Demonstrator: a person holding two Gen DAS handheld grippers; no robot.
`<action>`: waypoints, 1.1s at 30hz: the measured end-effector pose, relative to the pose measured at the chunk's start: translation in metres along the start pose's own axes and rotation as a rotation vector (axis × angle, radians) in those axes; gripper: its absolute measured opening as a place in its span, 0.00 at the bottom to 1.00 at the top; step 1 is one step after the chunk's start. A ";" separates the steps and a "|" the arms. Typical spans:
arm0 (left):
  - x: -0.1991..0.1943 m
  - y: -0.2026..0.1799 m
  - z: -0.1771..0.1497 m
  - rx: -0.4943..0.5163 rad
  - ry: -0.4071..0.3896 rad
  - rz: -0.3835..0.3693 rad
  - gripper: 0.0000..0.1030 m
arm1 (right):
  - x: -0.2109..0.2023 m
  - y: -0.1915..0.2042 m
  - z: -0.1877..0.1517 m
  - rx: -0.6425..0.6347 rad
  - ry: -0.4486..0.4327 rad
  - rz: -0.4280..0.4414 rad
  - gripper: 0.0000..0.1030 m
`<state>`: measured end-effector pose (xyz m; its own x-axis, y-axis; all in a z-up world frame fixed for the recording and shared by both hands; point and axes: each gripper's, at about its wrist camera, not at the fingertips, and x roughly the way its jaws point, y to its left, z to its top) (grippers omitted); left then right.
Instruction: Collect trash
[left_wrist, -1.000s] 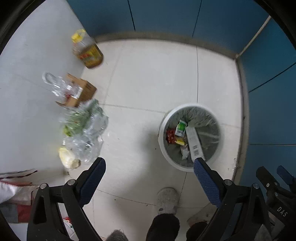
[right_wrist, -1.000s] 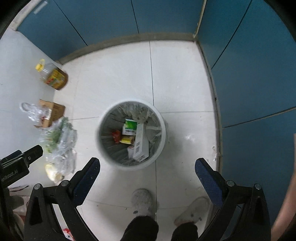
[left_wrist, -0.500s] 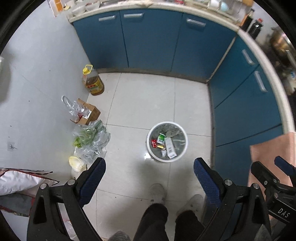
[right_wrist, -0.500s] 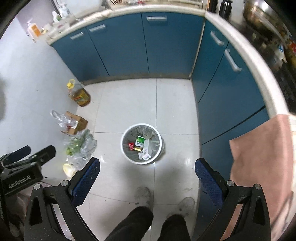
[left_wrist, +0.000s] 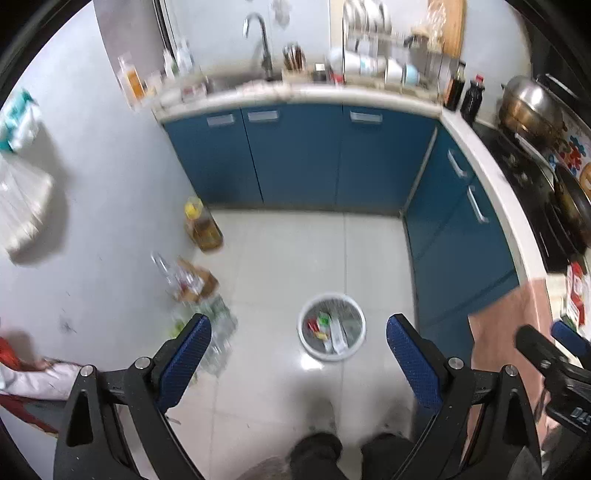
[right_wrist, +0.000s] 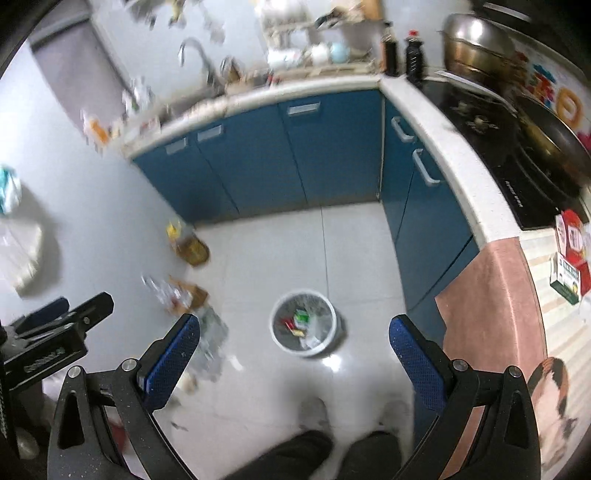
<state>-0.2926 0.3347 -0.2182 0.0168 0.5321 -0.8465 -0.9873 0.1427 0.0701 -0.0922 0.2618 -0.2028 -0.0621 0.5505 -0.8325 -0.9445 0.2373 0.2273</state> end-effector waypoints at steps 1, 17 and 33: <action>-0.004 -0.007 0.003 0.008 -0.022 0.002 0.94 | -0.012 -0.011 0.005 0.028 -0.035 0.010 1.00; 0.003 -0.359 0.064 0.390 0.064 -0.224 0.94 | -0.113 -0.395 -0.007 0.683 -0.150 -0.345 1.00; 0.102 -0.664 -0.048 0.672 0.597 -0.332 0.94 | -0.063 -0.637 -0.099 0.976 0.050 -0.434 1.00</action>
<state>0.3573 0.2541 -0.3760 0.0129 -0.1081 -0.9941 -0.6461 0.7579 -0.0908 0.4816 -0.0035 -0.3451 0.1831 0.2366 -0.9542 -0.2232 0.9553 0.1941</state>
